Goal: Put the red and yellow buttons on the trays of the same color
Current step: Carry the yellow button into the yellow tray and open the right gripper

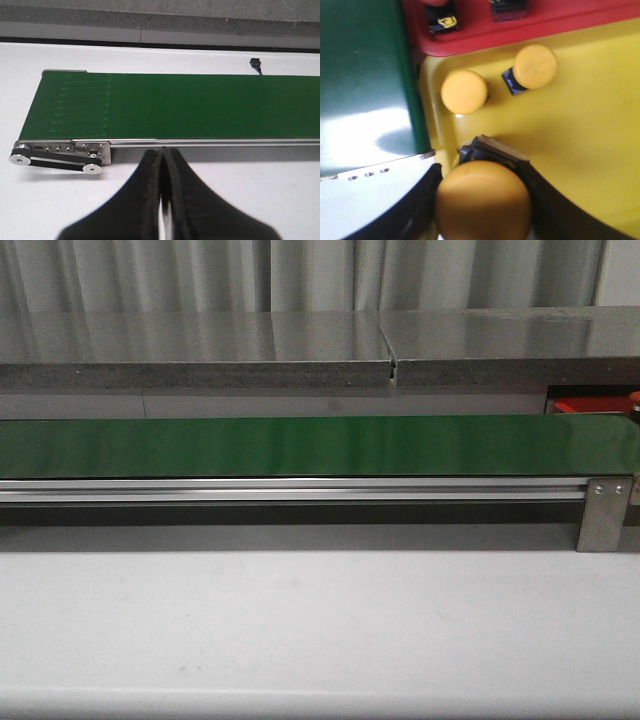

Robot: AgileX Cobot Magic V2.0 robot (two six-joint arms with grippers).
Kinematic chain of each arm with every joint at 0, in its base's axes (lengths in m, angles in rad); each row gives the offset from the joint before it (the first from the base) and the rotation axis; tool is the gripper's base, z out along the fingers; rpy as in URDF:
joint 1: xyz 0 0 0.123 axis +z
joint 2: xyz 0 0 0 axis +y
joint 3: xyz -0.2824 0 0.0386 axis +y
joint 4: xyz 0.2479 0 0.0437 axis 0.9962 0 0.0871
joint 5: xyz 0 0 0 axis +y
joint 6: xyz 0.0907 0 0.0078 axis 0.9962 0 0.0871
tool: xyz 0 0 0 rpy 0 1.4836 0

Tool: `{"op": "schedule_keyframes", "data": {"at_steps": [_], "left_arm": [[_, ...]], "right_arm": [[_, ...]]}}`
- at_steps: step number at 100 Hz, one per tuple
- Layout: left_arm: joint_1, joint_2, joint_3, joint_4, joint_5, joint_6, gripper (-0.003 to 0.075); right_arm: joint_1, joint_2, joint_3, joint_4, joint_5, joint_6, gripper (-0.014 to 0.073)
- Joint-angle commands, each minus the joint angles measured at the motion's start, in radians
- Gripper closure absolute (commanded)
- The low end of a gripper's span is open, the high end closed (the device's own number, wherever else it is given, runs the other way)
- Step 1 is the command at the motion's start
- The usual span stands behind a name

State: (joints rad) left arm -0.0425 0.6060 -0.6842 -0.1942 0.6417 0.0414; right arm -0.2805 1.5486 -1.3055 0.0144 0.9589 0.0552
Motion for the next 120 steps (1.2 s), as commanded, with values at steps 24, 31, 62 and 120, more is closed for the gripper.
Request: {"op": "schedule_keyframes", "data": {"at_steps": [24,31,62,120], "left_arm": [[0.002,0.003,-0.027,-0.016,-0.064,-0.01,0.0741],[0.002,0.003,-0.027,-0.016,-0.064,-0.01,0.0741],[0.002,0.003,-0.027,-0.016,-0.064,-0.01,0.0741],[0.002,0.003,-0.027,-0.016,-0.064,-0.01,0.0741]], "right_arm": [[-0.125,-0.04,0.076,0.005,-0.148,0.005,0.0429],[-0.132,-0.031,0.087,0.008,-0.166,0.005,0.0429],[-0.133,0.058,0.092,0.009,-0.225,0.005,0.0429],[-0.133,0.172,0.093,0.022,-0.272,0.005,0.0419]]}}
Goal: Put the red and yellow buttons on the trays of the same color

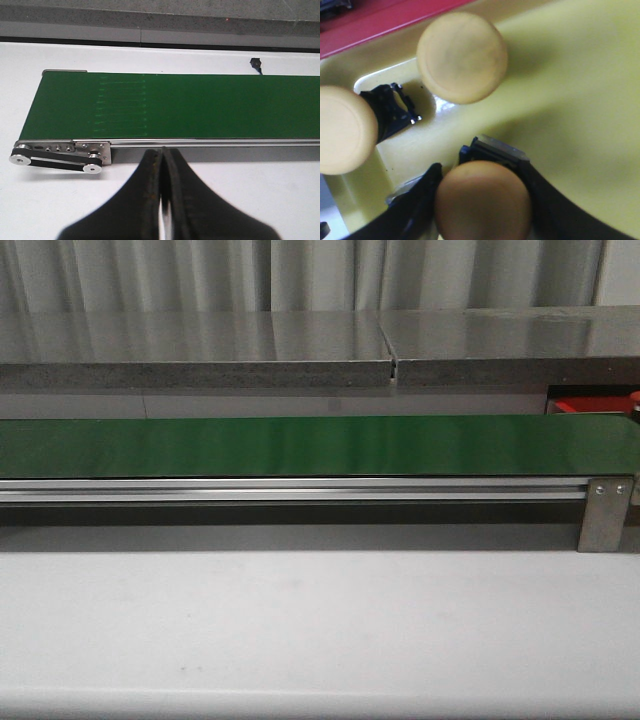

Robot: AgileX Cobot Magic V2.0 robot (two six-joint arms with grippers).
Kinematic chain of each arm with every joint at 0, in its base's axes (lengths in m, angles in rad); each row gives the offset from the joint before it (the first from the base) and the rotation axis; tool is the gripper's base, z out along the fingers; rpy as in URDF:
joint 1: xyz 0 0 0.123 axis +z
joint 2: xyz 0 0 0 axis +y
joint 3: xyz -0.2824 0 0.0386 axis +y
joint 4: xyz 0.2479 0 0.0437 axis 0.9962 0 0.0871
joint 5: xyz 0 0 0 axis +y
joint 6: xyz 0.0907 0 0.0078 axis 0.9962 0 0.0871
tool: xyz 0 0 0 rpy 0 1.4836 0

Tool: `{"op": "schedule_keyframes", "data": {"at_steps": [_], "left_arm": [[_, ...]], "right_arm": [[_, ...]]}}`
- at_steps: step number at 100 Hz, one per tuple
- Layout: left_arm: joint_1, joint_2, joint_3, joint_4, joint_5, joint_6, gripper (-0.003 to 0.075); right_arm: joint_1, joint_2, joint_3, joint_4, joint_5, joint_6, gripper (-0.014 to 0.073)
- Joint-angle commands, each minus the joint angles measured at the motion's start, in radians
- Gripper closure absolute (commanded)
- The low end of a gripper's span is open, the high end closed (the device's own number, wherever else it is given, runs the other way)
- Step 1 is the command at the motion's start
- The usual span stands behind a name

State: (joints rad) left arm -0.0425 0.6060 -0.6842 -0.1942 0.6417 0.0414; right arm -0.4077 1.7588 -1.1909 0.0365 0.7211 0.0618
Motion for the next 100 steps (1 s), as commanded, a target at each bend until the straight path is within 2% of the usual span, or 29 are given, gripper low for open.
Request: {"op": "schedule_keyframes", "data": {"at_steps": [1,8,21,28,61,87,100], "left_arm": [[0.002,0.003,-0.027,-0.016,-0.064,-0.01,0.0741],[0.002,0.003,-0.027,-0.016,-0.064,-0.01,0.0741],[0.002,0.003,-0.027,-0.016,-0.064,-0.01,0.0741],[0.002,0.003,-0.027,-0.016,-0.064,-0.01,0.0741],[0.002,0.003,-0.027,-0.016,-0.064,-0.01,0.0741],[0.002,0.003,-0.027,-0.016,-0.064,-0.01,0.0741],[0.002,0.003,-0.027,-0.016,-0.064,-0.01,0.0741]], "right_arm": [[-0.006,-0.038,-0.022,0.0,-0.034,-0.001,0.0417],[-0.006,-0.037,-0.022,0.0,-0.034,-0.001,0.0351],[-0.006,-0.037,-0.022,0.0,-0.035,-0.001,0.0148],[-0.006,-0.037,-0.022,0.0,-0.037,-0.001,0.01],[-0.006,-0.073,-0.022,-0.012,-0.042,-0.001,0.0103],[-0.006,-0.184,-0.022,-0.037,-0.03,-0.021,0.0103],[0.031,-0.256,-0.022,-0.037,-0.019,-0.062,0.0109]]}}
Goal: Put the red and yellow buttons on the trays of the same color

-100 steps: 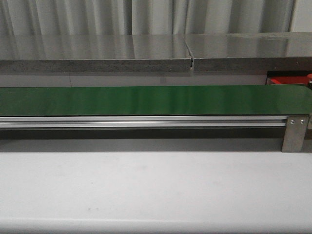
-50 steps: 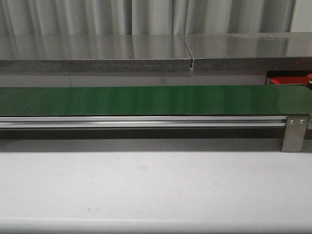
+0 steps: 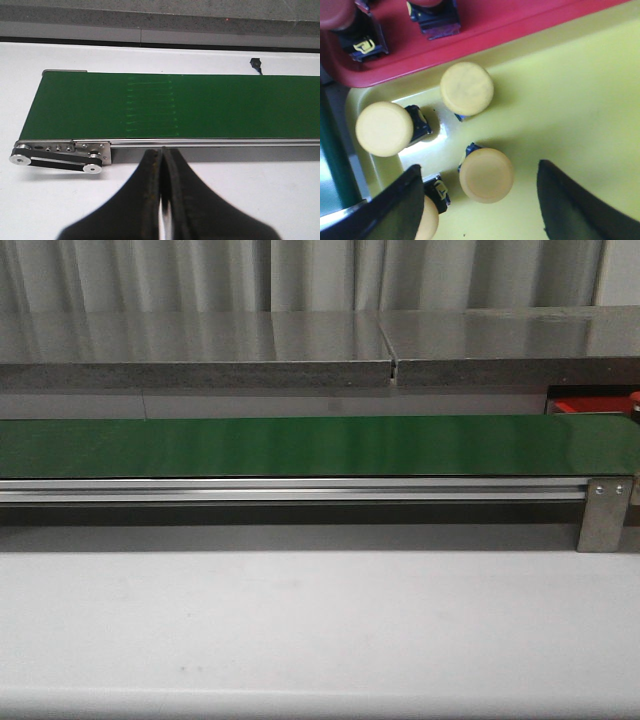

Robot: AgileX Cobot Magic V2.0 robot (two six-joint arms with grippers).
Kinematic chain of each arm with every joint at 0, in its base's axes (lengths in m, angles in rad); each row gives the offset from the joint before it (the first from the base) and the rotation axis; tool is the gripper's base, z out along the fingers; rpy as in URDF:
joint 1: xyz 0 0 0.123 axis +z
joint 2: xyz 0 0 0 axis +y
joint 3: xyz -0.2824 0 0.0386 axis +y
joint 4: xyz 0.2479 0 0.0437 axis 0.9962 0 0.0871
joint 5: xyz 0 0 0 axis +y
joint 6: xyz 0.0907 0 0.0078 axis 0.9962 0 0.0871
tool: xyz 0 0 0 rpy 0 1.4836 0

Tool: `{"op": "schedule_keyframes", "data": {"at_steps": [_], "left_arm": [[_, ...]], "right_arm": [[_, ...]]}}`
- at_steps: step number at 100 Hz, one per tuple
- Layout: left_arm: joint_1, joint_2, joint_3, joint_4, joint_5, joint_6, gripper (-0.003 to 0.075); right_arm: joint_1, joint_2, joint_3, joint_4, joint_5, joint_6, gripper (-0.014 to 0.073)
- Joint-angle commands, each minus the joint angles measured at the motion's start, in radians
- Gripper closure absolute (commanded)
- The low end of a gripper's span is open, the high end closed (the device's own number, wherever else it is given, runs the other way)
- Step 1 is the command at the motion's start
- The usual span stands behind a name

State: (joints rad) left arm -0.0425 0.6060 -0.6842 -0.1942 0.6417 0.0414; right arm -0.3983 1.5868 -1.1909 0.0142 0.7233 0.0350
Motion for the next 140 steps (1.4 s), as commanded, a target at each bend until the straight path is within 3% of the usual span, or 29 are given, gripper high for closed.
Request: {"op": "schedule_keyframes", "data": {"at_steps": [1,13,30,38,84,140], "left_arm": [[0.002,0.003,-0.027,-0.016,-0.064,-0.01,0.0741],[0.002,0.003,-0.027,-0.016,-0.064,-0.01,0.0741],[0.002,0.003,-0.027,-0.016,-0.064,-0.01,0.0741],[0.002,0.003,-0.027,-0.016,-0.064,-0.01,0.0741],[0.002,0.003,-0.027,-0.016,-0.064,-0.01,0.0741],[0.002,0.003,-0.027,-0.016,-0.064,-0.01,0.0741]], "right_arm": [[0.024,-0.088,-0.022,-0.014,-0.021,-0.035,0.0111],[0.087,-0.14,-0.022,-0.014,-0.021,-0.066,0.023],[0.187,-0.197,-0.022,-0.014,-0.007,-0.068,0.0592],[0.231,-0.224,-0.022,-0.006,-0.008,-0.068,0.072],[0.421,-0.385,-0.02,0.031,-0.019,-0.068,0.0711],[0.436,-0.55,0.043,0.018,-0.107,-0.069,0.0711]]}}
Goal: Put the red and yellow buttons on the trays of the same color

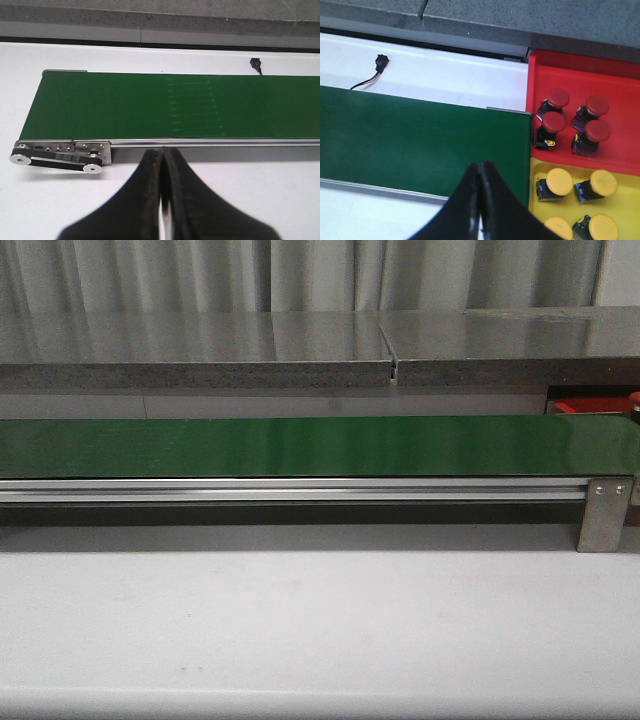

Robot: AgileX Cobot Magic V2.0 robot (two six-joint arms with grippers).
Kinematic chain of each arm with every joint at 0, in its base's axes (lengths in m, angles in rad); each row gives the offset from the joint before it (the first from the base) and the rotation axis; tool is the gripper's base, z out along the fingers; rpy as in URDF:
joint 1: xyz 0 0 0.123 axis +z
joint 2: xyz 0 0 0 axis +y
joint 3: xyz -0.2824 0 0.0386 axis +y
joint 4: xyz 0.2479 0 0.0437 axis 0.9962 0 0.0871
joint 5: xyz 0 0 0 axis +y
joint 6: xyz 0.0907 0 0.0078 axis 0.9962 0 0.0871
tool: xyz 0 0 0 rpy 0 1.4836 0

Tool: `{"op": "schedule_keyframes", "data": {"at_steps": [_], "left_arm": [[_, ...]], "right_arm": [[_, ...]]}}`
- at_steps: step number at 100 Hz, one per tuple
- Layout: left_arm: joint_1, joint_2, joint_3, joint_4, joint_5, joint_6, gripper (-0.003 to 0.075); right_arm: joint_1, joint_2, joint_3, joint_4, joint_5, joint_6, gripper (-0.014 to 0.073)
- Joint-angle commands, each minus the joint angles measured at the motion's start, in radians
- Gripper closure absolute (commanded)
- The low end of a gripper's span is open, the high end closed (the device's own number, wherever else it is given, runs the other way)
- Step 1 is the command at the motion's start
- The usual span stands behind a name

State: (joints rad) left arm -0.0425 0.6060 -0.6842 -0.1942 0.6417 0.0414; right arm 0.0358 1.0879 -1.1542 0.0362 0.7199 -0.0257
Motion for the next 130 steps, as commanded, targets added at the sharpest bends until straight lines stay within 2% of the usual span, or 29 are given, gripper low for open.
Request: {"op": "schedule_keyframes", "data": {"at_steps": [1,23,60,79,108,130], "left_arm": [[0.002,0.003,-0.027,-0.016,-0.064,-0.01,0.0741],[0.002,0.003,-0.027,-0.016,-0.064,-0.01,0.0741],[0.002,0.003,-0.027,-0.016,-0.064,-0.01,0.0741],[0.002,0.003,-0.027,-0.016,-0.064,-0.01,0.0741],[0.002,0.003,-0.027,-0.016,-0.064,-0.01,0.0741],[0.002,0.003,-0.027,-0.016,-0.064,-0.01,0.0741]], "right_arm": [[0.002,-0.054,0.011,-0.002,-0.109,-0.007,0.0711],[0.002,-0.163,0.18,0.057,-0.341,-0.005,0.0708],[0.002,-0.397,0.396,0.056,-0.406,-0.013,0.0708],[0.002,-0.514,0.524,0.056,-0.552,-0.013,0.0708],[0.001,-0.674,0.737,-0.002,-0.684,-0.011,0.0708],[-0.082,-0.821,0.893,-0.063,-0.715,0.062,0.0708]]}}
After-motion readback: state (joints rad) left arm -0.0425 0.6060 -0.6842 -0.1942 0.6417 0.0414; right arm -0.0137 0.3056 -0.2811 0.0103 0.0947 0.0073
